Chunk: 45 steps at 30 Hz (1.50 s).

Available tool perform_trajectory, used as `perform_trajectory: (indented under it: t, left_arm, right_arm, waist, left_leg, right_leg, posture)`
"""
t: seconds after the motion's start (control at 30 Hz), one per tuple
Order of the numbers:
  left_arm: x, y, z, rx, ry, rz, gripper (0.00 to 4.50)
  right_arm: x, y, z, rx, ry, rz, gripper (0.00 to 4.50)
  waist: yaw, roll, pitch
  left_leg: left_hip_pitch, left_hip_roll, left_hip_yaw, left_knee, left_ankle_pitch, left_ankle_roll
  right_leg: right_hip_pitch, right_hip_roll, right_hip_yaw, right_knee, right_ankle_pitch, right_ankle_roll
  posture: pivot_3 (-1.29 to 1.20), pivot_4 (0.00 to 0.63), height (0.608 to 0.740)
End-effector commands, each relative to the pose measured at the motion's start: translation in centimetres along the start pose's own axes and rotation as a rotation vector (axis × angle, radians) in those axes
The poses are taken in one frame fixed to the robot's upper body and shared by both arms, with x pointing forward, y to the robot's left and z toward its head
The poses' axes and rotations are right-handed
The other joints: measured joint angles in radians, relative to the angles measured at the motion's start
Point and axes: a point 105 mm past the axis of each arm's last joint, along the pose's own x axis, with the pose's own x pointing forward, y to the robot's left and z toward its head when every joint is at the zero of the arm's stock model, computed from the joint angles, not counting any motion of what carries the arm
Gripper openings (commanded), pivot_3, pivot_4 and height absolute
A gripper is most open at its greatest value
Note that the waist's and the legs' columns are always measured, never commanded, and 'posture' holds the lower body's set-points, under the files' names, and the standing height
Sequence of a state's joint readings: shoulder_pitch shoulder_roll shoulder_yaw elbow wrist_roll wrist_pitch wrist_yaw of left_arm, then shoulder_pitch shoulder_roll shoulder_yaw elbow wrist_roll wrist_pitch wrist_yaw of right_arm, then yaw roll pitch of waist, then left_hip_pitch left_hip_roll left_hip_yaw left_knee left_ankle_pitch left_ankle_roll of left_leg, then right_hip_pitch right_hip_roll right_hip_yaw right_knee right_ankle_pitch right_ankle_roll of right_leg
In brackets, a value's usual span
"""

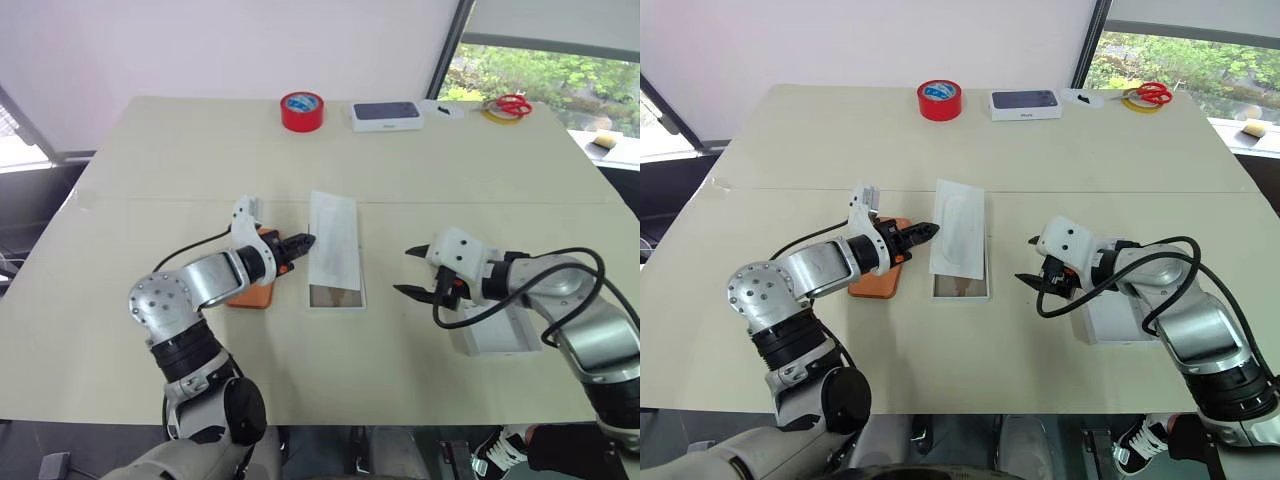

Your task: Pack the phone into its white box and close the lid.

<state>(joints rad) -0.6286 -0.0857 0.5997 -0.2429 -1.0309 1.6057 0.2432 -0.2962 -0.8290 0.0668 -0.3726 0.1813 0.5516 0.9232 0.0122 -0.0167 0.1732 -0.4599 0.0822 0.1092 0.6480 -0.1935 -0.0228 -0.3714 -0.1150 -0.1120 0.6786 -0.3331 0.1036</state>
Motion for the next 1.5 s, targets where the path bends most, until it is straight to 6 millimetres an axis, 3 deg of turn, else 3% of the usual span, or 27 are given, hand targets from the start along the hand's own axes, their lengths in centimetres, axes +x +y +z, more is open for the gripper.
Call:
perform_trajectory:
  t: [0.03,0.07,0.17,0.33,0.4,0.5,0.63,0.8,0.97,1.27,1.5]
  left_arm:
    - [-0.2,-0.8,-0.5,0.048,0.026,-0.024,0.0]
    - [-0.2,-0.9,-0.6,0.048,0.031,-0.032,0.0]
    - [-0.3,-1.0,-1.1,0.052,0.047,-0.039,0.9]
    - [-0.7,-0.9,-0.8,0.061,0.045,-0.041,3.31]
    - [-1.2,-0.7,0.1,0.073,0.021,-0.035,3.31]
    - [-1.7,-0.3,1.5,0.104,-0.017,-0.012,3.35]
    - [-3.1,0.7,3.4,0.346,-0.049,0.085,3.35]
    - [-4.6,1.0,4.5,0.658,-0.104,0.019,3.35]
    - [-6.2,2.1,2.9,0.905,-0.026,-0.092,3.35]
    - [-9.4,3.1,0.7,0.955,0.095,-0.233,3.35]
    - [-9.5,3.4,0.0,0.957,0.111,-0.228,3.35]
  right_arm:
    - [0.0,-0.4,1.2,-0.037,-0.048,-0.025,3.44]
    - [0.1,-0.4,1.2,-0.038,-0.049,-0.027,3.44]
    - [0.3,-0.6,1.3,-0.042,-0.054,-0.033,3.48]
    - [0.5,-1.2,1.3,-0.043,-0.06,-0.054,3.48]
    - [0.7,-1.5,1.4,-0.037,-0.064,-0.066,3.48]
    - [1.1,-1.8,1.5,-0.023,-0.071,-0.082,2.19]
    - [2.8,-1.5,3.1,-0.012,-0.111,-0.095,0.11]
    - [5.6,-0.9,4.7,0.032,-0.122,-0.125,0.05]
    - [8.3,-0.8,5.7,0.063,-0.098,-0.178,0.05]
    - [11.9,-1.1,5.6,0.144,-0.007,-0.239,0.05]
    - [12.0,-1.1,4.3,0.094,0.097,-0.255,0.05]
  waist:
    - [0.0,0.0,0.0]
    - [0.001,0.0,0.0]
    - [0.002,0.0,0.0]
    - [0.001,0.0,0.0]
    - [0.0,0.0,0.0]
    - [-0.001,0.0,0.0]
    - [-0.004,0.0,0.0]
    - [-0.004,0.001,-0.001]
    - [-0.003,0.002,0.0]
    - [-0.015,0.002,0.0]
    - [-0.026,0.002,0.0]
  left_leg:
    - [0.0,0.0,0.0,0.0,0.0,0.0]
    - [0.0,0.0,0.0,0.0,0.0,0.0]
    - [0.0,0.0,0.0,0.0,0.0,0.0]
    - [0.0,-0.001,0.0,0.0,0.0,0.0]
    - [0.0,-0.001,0.0,0.0,0.0,0.0]
    - [0.0,0.0,0.0,0.0,0.0,0.0]
    - [0.0,0.0,0.001,-0.001,0.0,-0.001]
    - [0.0,0.0,0.004,-0.002,0.0,-0.001]
    - [-0.002,0.0,0.006,-0.002,0.0,-0.001]
    - [-0.003,0.001,0.007,-0.004,0.0,-0.001]
    - [-0.003,0.001,0.007,-0.004,-0.002,0.003]
  right_leg:
    - [0.0,0.0,0.0,0.0,0.0,0.0]
    - [0.0,0.0,0.0,0.0,0.0,0.0]
    - [0.0,0.0,0.0,0.0,0.0,0.0]
    - [0.0,0.0,0.0,0.0,0.0,0.0]
    - [0.0,0.0,0.0,0.0,0.0,0.0]
    - [0.0,0.0,0.0,0.0,0.0,0.0]
    - [-0.001,0.001,0.0,0.0,0.0,0.0]
    - [-0.003,0.001,0.0,0.0,0.0,0.0]
    - [-0.005,0.0,0.0,0.0,0.0,-0.001]
    - [-0.01,0.0,0.001,0.001,0.0,-0.001]
    - [-0.011,0.0,0.001,0.002,0.0,-0.001]
  posture:
    - [0.0,0.15,0.73]
    - [0.0,0.15,0.73]
    - [0.0,0.15,0.73]
    - [0.0,0.15,0.73]
    - [0.0,0.15,0.73]
    - [0.0,0.15,0.73]
    - [0.0,0.15,0.73]
    - [0.0,0.15,0.73]
    - [0.0,0.15,0.73]
    - [0.0,0.15,0.73]
    - [0.0,0.15,0.73]
